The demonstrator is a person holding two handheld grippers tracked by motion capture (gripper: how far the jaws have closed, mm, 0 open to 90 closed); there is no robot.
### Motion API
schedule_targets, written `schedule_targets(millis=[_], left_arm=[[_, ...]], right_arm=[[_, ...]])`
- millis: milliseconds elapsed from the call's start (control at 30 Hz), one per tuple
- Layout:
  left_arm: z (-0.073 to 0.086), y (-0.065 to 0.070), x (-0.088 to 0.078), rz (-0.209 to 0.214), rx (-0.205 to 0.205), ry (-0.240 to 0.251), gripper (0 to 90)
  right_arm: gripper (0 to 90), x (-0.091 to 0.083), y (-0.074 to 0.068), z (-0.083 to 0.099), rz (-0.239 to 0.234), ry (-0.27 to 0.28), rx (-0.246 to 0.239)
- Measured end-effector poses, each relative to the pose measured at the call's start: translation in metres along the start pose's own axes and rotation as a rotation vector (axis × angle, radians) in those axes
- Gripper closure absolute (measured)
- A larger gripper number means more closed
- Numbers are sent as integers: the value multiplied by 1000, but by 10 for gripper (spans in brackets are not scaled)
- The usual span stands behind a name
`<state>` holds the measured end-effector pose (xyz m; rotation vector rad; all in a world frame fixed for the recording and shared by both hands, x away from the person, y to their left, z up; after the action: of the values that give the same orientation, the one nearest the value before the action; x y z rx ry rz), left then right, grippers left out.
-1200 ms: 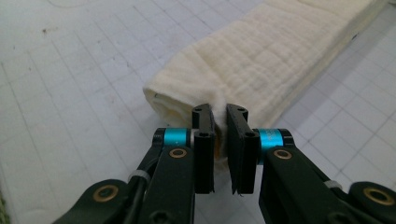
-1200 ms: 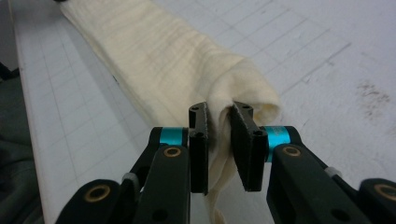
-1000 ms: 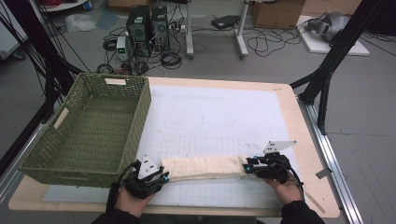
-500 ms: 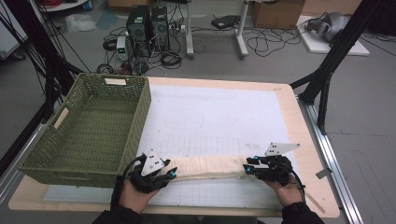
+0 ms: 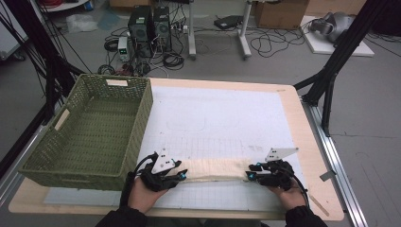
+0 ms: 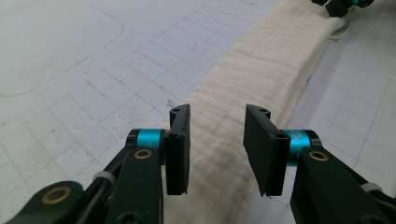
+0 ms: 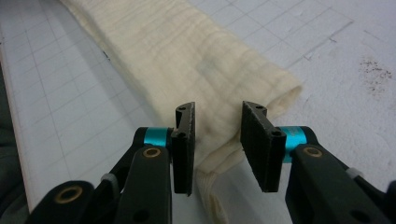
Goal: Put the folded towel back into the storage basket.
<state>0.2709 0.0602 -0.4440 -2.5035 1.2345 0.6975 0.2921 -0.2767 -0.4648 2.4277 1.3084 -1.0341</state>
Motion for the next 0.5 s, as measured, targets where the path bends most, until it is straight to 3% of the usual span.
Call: schedule_targets(millis=[200, 500], left_arm=[[-7, 2, 7, 40, 13, 2, 581], [-23, 9, 33, 128, 66, -35, 505]], right_arm=[[628, -1, 0, -1, 3, 7, 4], [610, 1, 2, -1, 1, 4, 14]])
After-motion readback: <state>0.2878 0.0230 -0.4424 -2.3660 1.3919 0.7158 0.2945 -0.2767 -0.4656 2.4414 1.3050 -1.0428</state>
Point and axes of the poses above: each handheld gripper's, and its own axes: x roughly forward along the jaws, z roughly out of its underside, y roughly to its right, the point moved 4 cm from there along x, roughly forward along the jaws, and after that the axes turned 2 degrees about y, right-handed, at the moved point
